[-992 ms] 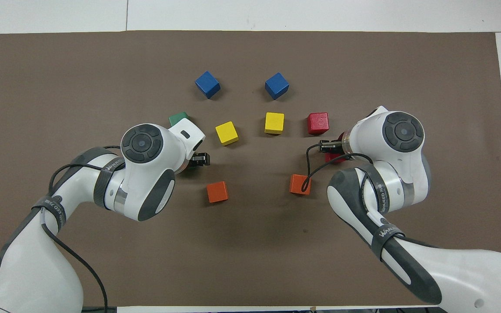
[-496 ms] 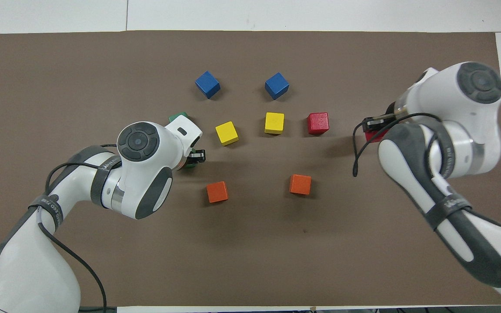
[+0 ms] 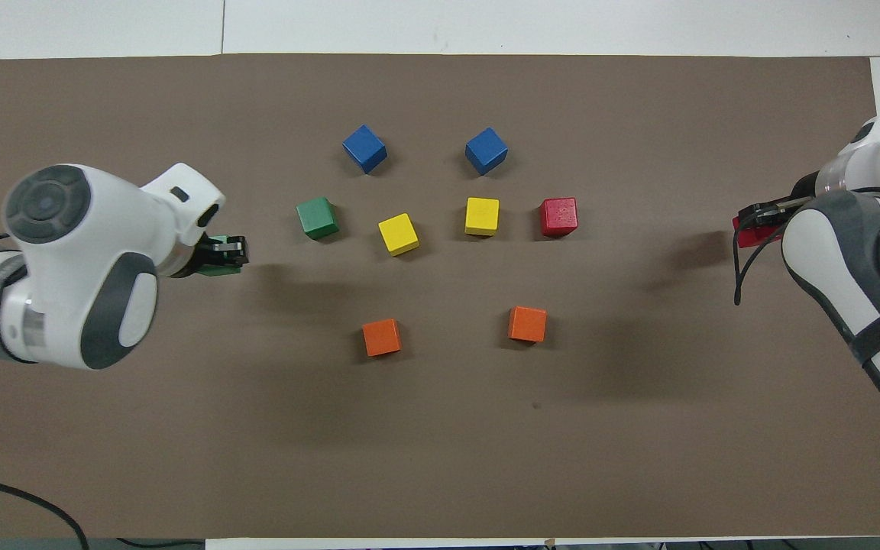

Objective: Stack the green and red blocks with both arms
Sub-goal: 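Set the green cube near the left arm while the right gripper sets the red cube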

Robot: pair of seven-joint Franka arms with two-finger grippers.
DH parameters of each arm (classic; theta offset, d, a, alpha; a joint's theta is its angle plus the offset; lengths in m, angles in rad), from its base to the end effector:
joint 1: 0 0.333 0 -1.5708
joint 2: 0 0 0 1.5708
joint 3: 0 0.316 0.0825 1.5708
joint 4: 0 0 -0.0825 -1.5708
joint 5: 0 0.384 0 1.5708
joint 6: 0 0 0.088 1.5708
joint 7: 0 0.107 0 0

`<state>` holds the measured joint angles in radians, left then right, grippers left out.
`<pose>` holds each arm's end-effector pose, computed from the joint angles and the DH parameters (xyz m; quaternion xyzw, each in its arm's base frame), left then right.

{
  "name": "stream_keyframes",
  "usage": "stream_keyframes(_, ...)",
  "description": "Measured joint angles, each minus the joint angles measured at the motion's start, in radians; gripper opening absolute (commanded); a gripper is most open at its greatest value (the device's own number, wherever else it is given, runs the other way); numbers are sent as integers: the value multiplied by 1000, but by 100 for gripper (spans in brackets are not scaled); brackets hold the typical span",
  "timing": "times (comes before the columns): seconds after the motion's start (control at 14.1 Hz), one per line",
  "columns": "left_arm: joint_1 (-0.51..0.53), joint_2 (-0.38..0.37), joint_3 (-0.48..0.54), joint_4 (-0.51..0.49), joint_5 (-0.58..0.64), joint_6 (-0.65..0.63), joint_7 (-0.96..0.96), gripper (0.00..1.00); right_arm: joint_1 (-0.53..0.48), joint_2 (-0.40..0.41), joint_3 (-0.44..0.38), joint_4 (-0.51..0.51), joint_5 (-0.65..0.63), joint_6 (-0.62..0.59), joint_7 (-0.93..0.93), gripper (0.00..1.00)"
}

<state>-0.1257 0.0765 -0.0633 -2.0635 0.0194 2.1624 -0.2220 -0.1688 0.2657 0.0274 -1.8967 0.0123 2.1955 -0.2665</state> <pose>0.5549 -0.1049 0.3994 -0.9999 -0.0113 -0.0122 0.0033 0.6126 -0.0876 0.3666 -0.9981 -0.0585 -0.0180 0.0051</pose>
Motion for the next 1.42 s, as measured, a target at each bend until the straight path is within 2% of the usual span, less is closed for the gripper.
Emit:
stream_keyframes(0.28,278,-8,6,-32,1,38,304,0,2,17,5,-27,0,74,0,0)
stream_keyframes(0.43,365,1,7,-69,1,111,380,0,7,33,6,-33,0,103,0,0)
stream_keyframes(0.64,380,42,-1,-106,1,187,400,0,10,50,13,-34,0,108,2,0)
stream_keyframes(0.92,380,114,-10,-109,1,244,456,0,10,51,14,-45,0,108,4,0)
stream_keyframes(1.13,380,119,-10,-106,1,249,465,0,10,51,14,-67,0,152,9,0)
stream_keyframes(1.2,380,119,-10,-106,1,249,467,0,10,51,14,-76,0,165,9,10)
stream_keyframes(1.28,380,119,-10,-106,1,250,474,0,10,51,14,-81,0,170,9,74)
stream_keyframes(1.35,380,119,-10,-107,1,251,483,92,10,51,14,-82,0,170,10,100)
stream_keyframes(1.42,380,119,-11,-107,1,251,491,100,10,51,14,-83,0,170,10,100)
